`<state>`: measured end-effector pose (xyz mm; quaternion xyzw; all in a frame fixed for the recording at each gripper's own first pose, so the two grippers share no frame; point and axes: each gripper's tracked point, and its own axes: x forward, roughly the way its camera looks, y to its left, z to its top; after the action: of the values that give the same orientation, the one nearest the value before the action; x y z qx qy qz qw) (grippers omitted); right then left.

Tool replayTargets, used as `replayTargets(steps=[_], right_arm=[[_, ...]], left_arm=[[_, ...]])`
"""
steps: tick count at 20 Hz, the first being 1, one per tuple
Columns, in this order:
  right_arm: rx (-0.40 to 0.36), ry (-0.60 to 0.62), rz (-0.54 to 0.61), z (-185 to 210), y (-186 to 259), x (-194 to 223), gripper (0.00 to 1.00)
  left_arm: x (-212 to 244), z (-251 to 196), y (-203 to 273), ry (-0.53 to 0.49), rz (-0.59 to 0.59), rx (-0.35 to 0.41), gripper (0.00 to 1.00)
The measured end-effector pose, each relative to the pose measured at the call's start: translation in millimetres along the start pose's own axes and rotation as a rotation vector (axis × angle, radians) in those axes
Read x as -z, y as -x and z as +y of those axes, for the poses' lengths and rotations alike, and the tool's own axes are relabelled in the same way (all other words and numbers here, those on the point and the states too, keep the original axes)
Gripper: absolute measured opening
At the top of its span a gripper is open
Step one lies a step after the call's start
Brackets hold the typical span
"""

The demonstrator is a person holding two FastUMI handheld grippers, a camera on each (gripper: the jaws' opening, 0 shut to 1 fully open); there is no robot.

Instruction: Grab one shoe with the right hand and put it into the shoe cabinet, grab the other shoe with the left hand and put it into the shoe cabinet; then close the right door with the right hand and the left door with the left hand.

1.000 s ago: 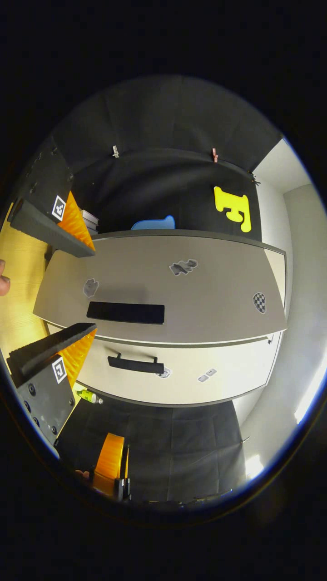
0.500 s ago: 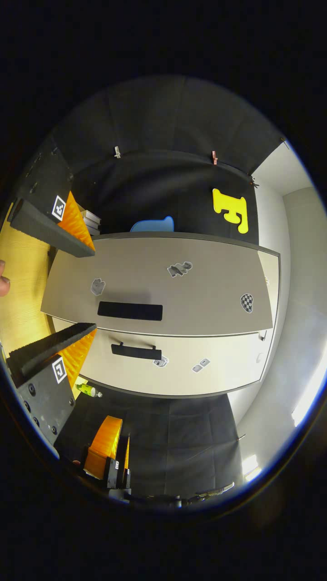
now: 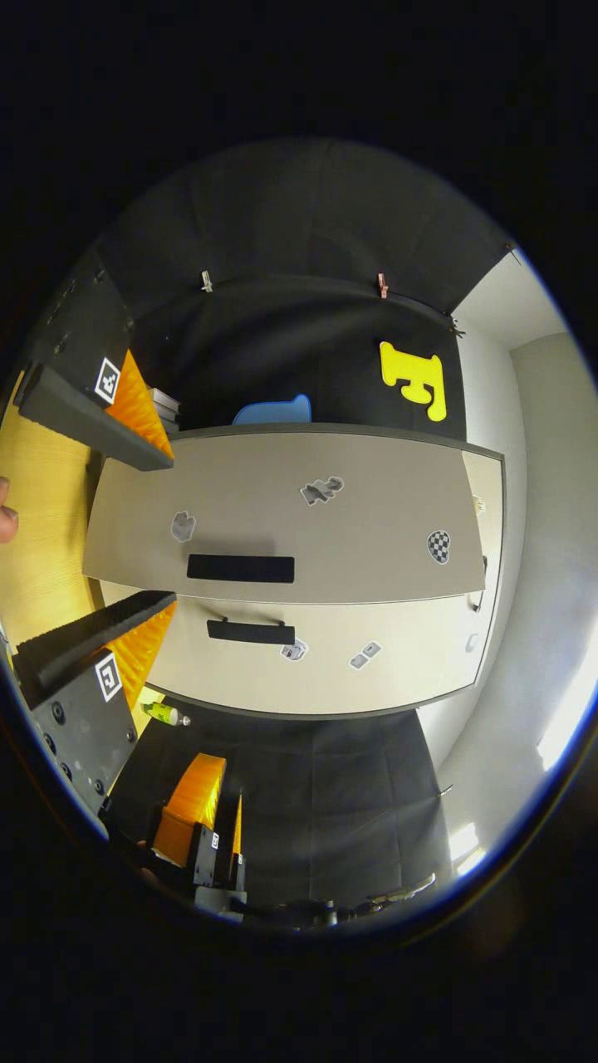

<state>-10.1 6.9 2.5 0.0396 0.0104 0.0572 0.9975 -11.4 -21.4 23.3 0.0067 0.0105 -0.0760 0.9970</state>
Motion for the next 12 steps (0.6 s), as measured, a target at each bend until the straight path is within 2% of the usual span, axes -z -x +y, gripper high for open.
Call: replayTargets(steps=[12], right_arm=[[-0.005,-0.006,0.007,2.6,1.6,1.1,0.98]], left_arm=[[-2.0,-3.3,4.1,-0.014,-0.004,0.003,0.93]])
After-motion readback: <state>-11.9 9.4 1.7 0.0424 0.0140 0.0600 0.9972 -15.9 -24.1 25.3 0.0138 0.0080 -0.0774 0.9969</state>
